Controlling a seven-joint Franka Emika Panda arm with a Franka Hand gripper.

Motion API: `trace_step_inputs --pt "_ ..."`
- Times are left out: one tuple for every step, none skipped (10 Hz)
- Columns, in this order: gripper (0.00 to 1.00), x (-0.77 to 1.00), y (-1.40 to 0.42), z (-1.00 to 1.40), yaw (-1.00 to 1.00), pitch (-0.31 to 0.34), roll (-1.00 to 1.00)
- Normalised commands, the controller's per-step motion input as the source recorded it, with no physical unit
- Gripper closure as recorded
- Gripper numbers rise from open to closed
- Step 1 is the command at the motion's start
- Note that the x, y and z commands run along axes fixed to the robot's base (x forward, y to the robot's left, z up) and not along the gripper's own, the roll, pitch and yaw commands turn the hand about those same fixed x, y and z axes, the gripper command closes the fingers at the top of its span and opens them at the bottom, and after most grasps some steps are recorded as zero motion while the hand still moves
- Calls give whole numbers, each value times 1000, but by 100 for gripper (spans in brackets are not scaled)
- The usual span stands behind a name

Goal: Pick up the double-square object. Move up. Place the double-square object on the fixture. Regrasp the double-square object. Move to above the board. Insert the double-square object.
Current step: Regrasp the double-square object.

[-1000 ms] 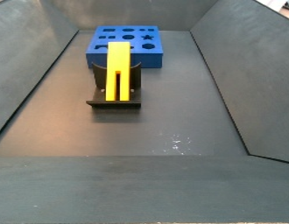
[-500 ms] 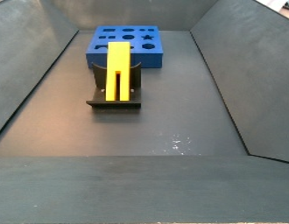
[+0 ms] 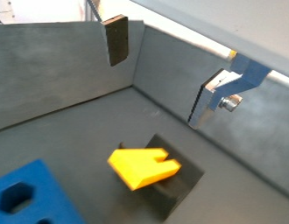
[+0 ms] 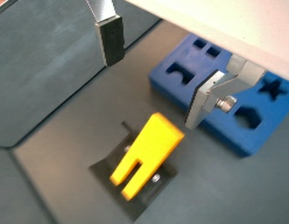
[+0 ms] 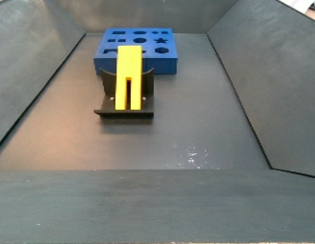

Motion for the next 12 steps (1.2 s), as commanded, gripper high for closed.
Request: trace_step_inputs --pt "0 59 -28 4 51 75 1000" --pt "0 65 -32 4 55 86 1000" --pt "0 83 -36 -2 66 109 1000" --pt "0 94 -42 -3 77 130 1000" --pt "0 95 -42 -2 97 157 1000" --pt "0 93 -46 -1 123 175 1000" --pt "0 96 -47 -5 172 206 1000" --pt "0 101 -49 -4 191 206 924" --pt "0 112 -53 -7 213 169 675" --pt "0 118 -53 -7 226 140 490" --pt "0 123 -45 -1 228 109 326" --pt "0 116 -36 3 227 75 230"
